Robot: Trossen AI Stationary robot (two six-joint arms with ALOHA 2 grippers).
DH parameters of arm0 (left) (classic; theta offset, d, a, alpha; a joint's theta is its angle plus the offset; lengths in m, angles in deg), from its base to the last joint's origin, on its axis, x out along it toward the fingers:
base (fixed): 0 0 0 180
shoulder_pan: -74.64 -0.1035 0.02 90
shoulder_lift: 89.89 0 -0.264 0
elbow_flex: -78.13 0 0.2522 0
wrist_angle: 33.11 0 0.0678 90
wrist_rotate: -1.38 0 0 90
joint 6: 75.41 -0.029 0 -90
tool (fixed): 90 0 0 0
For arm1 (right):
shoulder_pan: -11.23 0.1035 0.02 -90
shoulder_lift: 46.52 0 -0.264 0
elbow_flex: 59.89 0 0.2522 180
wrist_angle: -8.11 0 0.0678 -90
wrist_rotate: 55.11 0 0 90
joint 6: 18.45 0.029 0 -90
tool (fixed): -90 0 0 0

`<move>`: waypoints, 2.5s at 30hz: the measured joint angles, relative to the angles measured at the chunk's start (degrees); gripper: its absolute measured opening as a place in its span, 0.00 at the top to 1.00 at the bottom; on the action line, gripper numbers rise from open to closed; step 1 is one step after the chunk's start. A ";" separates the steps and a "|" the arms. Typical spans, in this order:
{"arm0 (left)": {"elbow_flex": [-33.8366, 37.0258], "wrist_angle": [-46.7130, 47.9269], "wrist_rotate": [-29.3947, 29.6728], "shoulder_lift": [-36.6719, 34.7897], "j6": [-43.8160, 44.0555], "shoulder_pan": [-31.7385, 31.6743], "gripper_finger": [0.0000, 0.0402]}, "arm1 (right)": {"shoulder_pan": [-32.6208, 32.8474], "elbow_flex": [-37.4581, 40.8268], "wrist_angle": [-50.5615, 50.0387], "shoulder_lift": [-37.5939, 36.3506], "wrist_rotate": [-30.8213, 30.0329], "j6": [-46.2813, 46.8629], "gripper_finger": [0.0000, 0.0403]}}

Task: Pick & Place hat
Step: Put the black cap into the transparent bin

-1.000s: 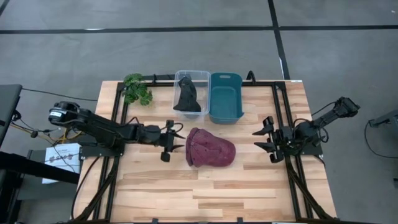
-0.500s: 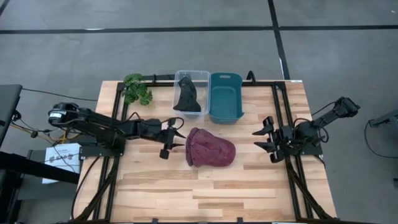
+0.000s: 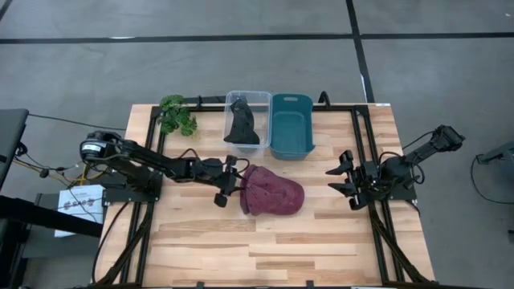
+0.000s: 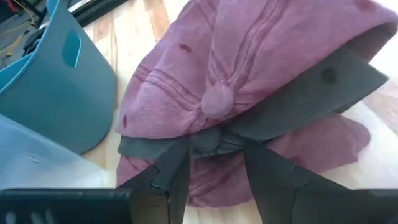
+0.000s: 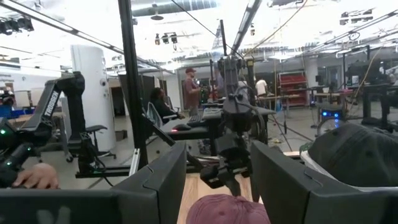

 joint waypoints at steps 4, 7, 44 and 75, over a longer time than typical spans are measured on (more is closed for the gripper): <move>0.00 0.23 -0.23 -0.02 1.32 1.31 0.63 | 0.00 0.00 0.97 -0.02 0.00 -2.81 0.58; 0.00 1.71 -0.35 -0.02 1.43 2.13 0.63 | 0.00 0.00 1.03 -0.02 0.00 -2.84 0.58; 0.12 -0.20 9.15 1.28 -14.00 7.94 0.63 | 0.00 0.00 1.45 -0.02 0.02 -2.87 0.59; 0.11 -12.36 11.35 4.40 -23.44 9.16 0.63 | 0.00 0.00 1.23 0.00 0.04 -2.82 0.59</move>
